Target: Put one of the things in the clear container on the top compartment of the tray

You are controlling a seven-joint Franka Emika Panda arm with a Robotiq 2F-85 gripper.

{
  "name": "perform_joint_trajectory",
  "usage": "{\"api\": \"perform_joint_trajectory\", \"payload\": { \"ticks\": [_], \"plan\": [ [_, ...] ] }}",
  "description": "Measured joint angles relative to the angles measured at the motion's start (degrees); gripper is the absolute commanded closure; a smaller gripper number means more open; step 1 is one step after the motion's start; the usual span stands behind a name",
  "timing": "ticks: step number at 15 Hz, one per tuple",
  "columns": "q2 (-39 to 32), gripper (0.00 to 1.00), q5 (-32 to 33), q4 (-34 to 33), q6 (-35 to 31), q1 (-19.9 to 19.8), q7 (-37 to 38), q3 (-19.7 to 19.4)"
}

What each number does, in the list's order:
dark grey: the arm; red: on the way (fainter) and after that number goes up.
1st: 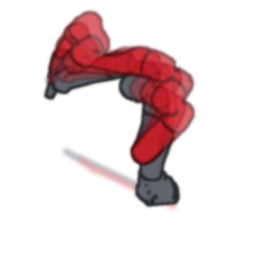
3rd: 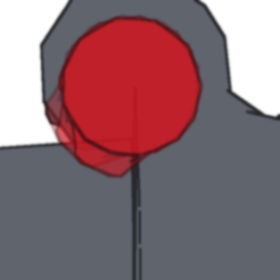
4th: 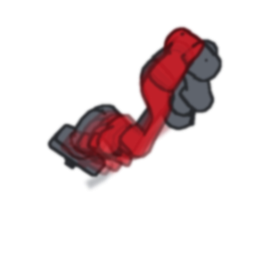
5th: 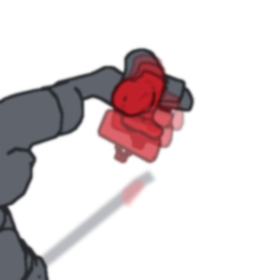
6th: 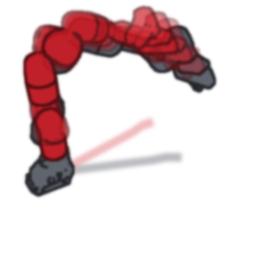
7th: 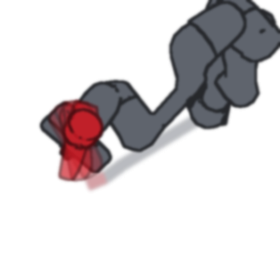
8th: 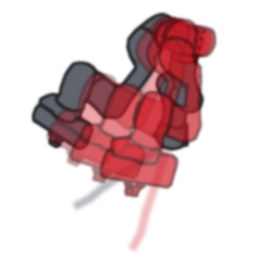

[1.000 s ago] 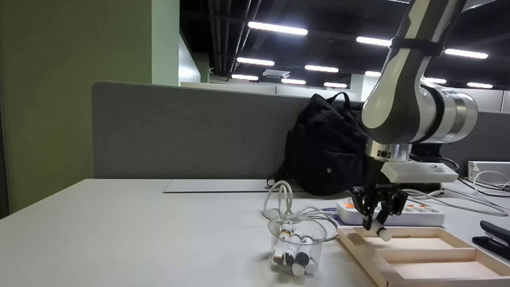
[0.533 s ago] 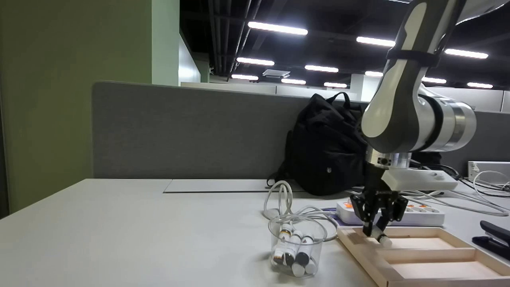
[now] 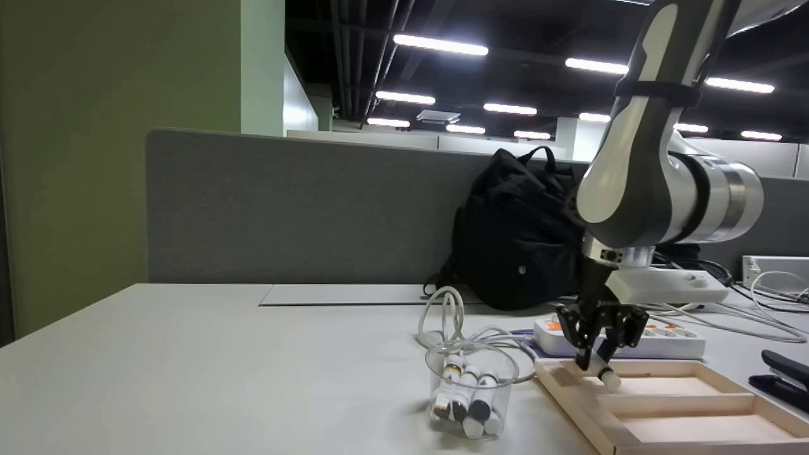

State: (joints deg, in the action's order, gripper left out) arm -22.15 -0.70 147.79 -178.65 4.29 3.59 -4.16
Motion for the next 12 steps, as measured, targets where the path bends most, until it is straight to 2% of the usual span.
{"api": "perform_joint_trajectory", "payload": {
  "ticks": [8,12],
  "plan": [
    [2.28,0.93,-0.7,3.01,-0.45,7.52,3.32,-6.56],
    [2.12,0.93,-0.7,3.12,-0.47,9.68,4.55,-8.45]
  ]
}}
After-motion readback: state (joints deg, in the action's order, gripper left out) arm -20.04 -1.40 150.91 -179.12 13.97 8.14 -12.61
